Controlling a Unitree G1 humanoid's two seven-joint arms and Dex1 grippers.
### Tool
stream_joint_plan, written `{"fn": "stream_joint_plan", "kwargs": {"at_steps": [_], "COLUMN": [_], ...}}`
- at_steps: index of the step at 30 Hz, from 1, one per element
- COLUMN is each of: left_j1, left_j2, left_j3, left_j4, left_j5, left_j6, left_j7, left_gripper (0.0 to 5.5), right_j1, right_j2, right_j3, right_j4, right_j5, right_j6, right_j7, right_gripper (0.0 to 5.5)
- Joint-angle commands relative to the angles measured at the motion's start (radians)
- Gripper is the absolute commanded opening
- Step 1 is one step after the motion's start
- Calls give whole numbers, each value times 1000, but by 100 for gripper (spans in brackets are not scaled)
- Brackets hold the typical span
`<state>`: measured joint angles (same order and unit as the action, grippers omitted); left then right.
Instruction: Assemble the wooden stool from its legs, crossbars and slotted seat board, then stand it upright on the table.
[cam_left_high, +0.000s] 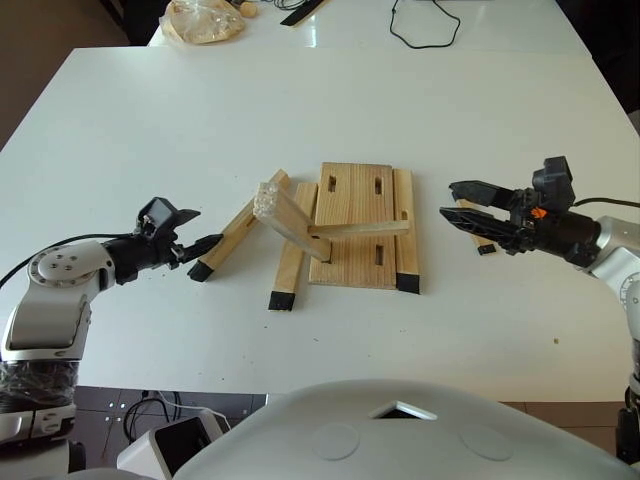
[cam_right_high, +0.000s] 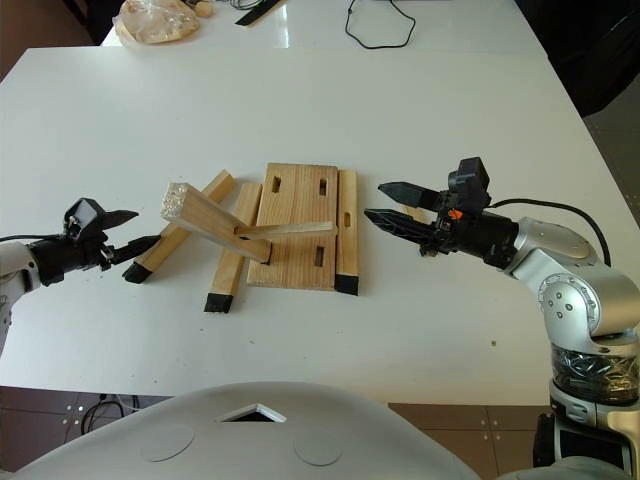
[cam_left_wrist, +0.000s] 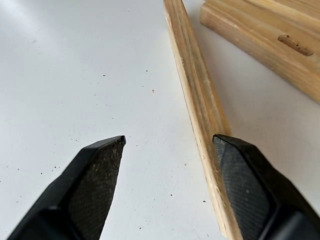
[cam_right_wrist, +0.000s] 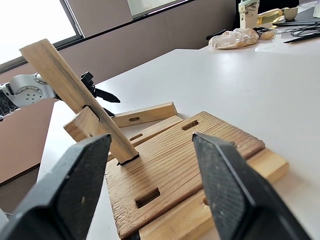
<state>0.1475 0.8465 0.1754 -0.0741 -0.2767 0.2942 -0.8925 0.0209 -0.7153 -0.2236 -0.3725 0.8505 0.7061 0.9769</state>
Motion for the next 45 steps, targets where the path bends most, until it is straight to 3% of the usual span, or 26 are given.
{"fn": "stream_joint_plan", "kwargs": {"at_steps": [1, 14, 19, 24, 30, 41, 45], "left_j1": [5, -53, -19, 53, 82, 94, 101], "left_j2": [-2, 6, 5, -13, -71, -89, -99], "left_j3": [-29, -36, 47, 124, 38, -52, -64], "left_j4": [61, 210, 82, -148, -272, -111, -110], "left_j5": [49, 90, 21, -67, -87, 18, 3], "left_j6": [-16, -79, -15, 203, 344, 293, 270], "left_j7": [9, 28, 27, 96, 155, 202, 179], "left_gripper": [326, 326, 326, 326, 326, 326, 264], "right_j1": [-15, -20, -11, 18, 24, 14, 19], "right_j2": [-13, -17, -21, -22, -4, -6, -8], "right_j3": [8, 17, 11, -6, 9, 22, 24], "right_j4": [1, 3, -4, -20, -27, -19, -21], "right_j5": [-11, -16, -13, -11, -27, -36, -37], "right_j6": [-6, -6, -4, -8, -24, -32, -37], "right_j7": [5, 11, 14, 6, -8, 2, 0], "right_gripper": [300, 300, 300, 300, 300, 300, 300]}}
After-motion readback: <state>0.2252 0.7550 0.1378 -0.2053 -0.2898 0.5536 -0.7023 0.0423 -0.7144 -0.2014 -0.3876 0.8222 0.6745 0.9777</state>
